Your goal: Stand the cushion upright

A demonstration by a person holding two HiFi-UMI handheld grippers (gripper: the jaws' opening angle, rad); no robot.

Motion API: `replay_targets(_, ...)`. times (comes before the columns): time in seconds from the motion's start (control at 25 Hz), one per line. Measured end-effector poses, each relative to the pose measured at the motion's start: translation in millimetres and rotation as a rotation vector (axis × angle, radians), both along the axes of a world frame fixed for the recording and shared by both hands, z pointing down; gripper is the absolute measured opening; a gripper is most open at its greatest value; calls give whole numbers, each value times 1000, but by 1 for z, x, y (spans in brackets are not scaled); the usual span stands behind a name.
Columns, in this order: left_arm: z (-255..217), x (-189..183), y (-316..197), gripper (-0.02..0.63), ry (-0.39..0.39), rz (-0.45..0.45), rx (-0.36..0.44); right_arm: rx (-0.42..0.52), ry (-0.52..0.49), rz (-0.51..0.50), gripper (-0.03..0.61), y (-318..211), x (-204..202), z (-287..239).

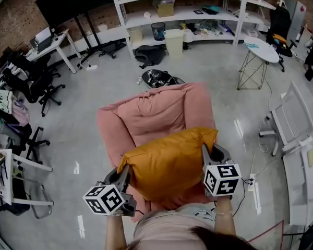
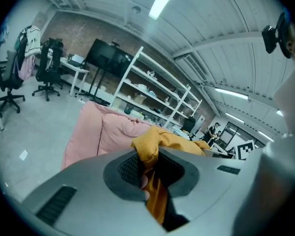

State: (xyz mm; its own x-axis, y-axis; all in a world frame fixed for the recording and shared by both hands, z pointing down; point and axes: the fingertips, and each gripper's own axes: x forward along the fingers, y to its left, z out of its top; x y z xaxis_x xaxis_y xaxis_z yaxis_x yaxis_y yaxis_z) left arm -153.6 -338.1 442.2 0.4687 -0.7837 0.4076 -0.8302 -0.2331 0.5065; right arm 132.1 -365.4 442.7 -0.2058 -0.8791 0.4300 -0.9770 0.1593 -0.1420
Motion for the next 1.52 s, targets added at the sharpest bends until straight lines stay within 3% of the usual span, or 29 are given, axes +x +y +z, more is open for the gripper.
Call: replay_targets(1.52,-8,8,-136,41,-112,-132,27,-26,-99,-112,63,-147,10,13)
